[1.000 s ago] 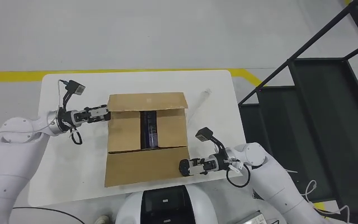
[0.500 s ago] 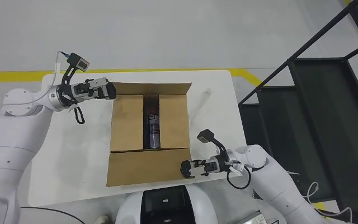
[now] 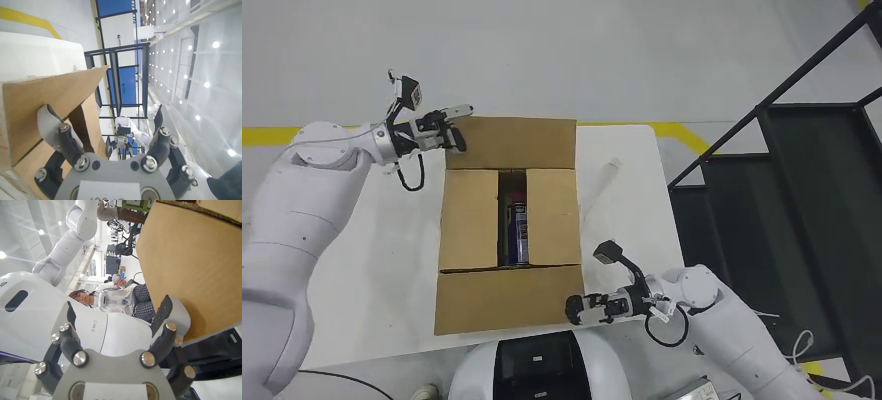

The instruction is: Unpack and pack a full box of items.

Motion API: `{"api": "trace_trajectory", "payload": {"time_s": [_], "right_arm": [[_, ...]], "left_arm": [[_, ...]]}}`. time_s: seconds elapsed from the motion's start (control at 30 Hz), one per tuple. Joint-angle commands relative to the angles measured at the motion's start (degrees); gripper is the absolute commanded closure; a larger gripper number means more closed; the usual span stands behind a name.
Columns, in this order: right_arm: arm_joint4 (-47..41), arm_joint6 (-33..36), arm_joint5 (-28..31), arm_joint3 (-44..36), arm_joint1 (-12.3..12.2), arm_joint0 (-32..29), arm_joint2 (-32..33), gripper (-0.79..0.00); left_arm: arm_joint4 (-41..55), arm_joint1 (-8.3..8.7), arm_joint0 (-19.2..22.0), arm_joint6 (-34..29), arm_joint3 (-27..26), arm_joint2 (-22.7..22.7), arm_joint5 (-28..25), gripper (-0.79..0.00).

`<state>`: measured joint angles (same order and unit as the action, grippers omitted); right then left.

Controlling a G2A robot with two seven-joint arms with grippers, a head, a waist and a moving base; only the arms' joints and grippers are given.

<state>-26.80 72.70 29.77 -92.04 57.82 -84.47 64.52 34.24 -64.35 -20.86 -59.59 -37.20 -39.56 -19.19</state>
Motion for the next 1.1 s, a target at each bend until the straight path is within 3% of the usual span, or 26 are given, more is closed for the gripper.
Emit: {"api": "trace_trajectory", "payload": {"time_s": [0.0, 0.17, 0.33, 0.7, 1.07], "right_arm": [[1.6, -1.1, -0.1, 0.6, 0.1, 0.2, -0.8, -0.785], [4.2, -2.7, 1.4, 2.1, 0.4, 0.7, -2.8, -0.785], [8.7, -5.0, 1.1, 3.9, 0.5, 0.8, -3.8, -0.785], [16.9, -16.7, 6.0, 6.1, 1.7, 1.4, -7.9, -0.785], [24.3, -26.9, 7.4, 8.8, 2.6, 2.7, -9.7, -0.785]], "left_arm": [[-5.2, -1.29, 0.8, 7.5, 2.2, 2.0, 0.2, -0.785], [-12.1, -3.7, 1.9, 15.1, 5.1, 4.9, 2.0, -0.785], [-20.1, -5.31, 3.0, 17.5, 6.8, 7.7, 4.1, -0.785], [-22.1, -7.16, 3.1, 11.7, 12.8, 7.7, 1.7, -0.785], [-24.7, -8.18, 3.5, 8.6, 15.2, 7.3, -1.4, -0.785]]}}
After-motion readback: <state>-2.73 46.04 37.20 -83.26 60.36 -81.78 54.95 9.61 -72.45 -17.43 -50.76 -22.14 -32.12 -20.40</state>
